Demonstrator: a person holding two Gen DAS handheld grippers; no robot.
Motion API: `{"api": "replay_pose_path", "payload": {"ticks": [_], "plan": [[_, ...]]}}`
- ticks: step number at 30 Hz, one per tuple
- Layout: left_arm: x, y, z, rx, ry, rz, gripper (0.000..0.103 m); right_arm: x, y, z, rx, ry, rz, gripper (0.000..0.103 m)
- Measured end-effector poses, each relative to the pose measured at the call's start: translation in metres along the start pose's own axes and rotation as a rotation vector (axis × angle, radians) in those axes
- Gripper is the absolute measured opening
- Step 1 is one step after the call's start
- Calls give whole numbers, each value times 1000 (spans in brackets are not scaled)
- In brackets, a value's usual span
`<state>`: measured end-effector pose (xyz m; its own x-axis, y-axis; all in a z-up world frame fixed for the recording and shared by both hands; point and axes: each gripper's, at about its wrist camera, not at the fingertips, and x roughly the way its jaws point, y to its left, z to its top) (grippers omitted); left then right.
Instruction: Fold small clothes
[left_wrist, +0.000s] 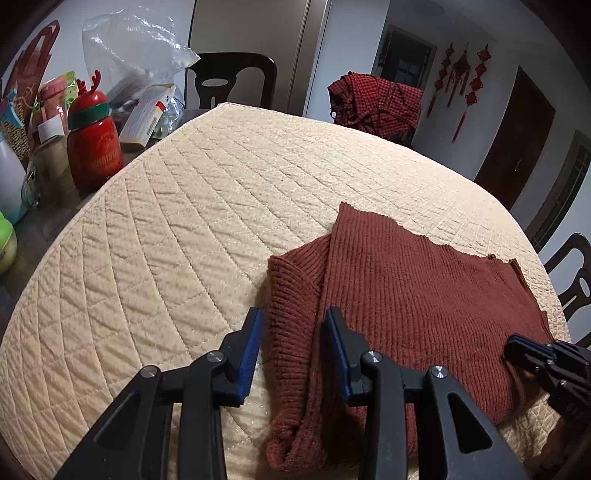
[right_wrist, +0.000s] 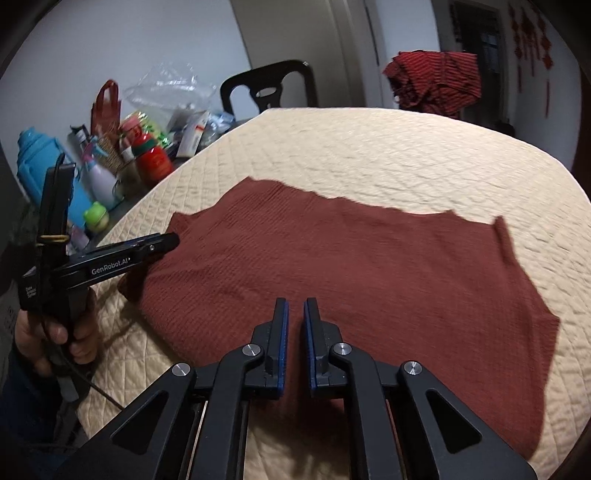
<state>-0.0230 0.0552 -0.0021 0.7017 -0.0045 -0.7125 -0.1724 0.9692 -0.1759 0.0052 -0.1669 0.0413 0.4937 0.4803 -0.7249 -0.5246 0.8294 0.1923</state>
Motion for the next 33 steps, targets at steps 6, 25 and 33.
{"api": "replay_pose_path", "payload": {"ticks": [6, 25, 33], "plan": [[4, 8, -3, -40, 17, -30, 45, 14, -7, 7, 50, 17, -21, 4], [6, 12, -2, -45, 26, -48, 47, -9, 7, -17, 63, 21, 13, 4], [6, 9, -1, -39, 26, -41, 47, -16, 6, -32, 74, 31, 42, 4]]}}
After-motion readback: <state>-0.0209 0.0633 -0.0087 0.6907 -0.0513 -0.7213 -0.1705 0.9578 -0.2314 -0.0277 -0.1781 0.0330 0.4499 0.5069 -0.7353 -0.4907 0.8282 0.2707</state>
